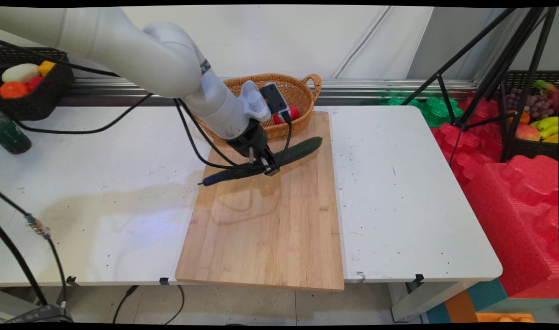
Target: Place the picked object on the cutting board
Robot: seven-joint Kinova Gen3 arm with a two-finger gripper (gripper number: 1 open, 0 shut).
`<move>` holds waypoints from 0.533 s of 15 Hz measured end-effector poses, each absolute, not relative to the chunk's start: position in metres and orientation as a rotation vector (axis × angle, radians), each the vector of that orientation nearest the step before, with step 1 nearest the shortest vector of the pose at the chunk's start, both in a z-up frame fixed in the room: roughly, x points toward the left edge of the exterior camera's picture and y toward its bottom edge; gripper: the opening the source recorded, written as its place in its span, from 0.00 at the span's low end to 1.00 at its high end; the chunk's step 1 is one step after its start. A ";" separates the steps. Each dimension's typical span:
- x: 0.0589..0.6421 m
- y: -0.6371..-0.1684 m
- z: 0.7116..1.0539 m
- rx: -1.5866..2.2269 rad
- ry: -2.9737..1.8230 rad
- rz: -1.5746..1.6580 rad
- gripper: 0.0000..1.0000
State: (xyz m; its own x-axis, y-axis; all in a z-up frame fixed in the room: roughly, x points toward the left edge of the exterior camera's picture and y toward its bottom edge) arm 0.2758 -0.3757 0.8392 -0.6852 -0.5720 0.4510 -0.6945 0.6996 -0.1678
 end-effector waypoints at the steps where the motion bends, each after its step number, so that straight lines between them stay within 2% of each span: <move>1: 0.274 -0.380 0.834 0.985 -2.549 0.458 0.00; 8: 0.267 -0.397 0.815 0.967 -2.570 0.427 0.00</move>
